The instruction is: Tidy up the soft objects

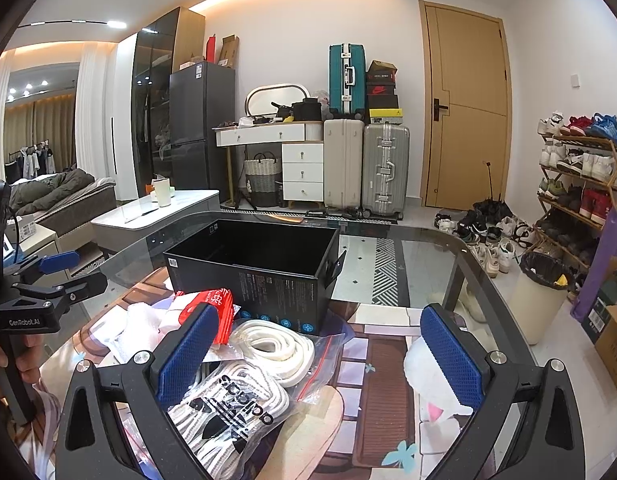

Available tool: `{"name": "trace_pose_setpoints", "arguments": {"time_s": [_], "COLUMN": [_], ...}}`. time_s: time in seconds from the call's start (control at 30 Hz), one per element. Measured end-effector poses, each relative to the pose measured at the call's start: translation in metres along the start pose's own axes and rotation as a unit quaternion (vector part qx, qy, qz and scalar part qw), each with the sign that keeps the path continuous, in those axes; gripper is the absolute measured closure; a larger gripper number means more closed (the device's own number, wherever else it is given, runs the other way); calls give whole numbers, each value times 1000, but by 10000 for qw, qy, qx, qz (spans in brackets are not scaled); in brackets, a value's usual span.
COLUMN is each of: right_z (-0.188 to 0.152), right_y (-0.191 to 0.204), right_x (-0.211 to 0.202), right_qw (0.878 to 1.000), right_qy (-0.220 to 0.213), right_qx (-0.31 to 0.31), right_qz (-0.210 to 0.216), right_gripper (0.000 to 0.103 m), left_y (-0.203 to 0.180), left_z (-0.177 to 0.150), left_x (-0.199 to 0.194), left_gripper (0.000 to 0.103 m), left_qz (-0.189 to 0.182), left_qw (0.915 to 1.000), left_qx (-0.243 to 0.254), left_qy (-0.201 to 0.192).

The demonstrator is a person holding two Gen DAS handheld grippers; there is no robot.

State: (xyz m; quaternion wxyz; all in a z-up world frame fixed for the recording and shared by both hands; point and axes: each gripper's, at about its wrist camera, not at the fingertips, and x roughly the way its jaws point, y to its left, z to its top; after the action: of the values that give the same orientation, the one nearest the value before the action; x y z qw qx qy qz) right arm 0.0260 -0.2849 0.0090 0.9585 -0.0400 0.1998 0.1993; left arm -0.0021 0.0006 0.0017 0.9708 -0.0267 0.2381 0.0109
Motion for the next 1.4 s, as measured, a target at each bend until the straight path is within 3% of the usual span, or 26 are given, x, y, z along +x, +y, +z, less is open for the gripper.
{"name": "trace_pose_setpoints", "arguments": {"time_s": [1.4], "right_z": [-3], "right_y": [3], "right_x": [2], "right_qw": [10000], "right_qy": [-5], "right_qx": [-8], "right_qz": [73], "right_gripper": [0], "left_y": [-1], "left_z": [2], "left_x": [-5], "left_gripper": [0], "left_qz": [17], "left_qw": [10000], "left_qx": [26], "left_qy": [-59]}}
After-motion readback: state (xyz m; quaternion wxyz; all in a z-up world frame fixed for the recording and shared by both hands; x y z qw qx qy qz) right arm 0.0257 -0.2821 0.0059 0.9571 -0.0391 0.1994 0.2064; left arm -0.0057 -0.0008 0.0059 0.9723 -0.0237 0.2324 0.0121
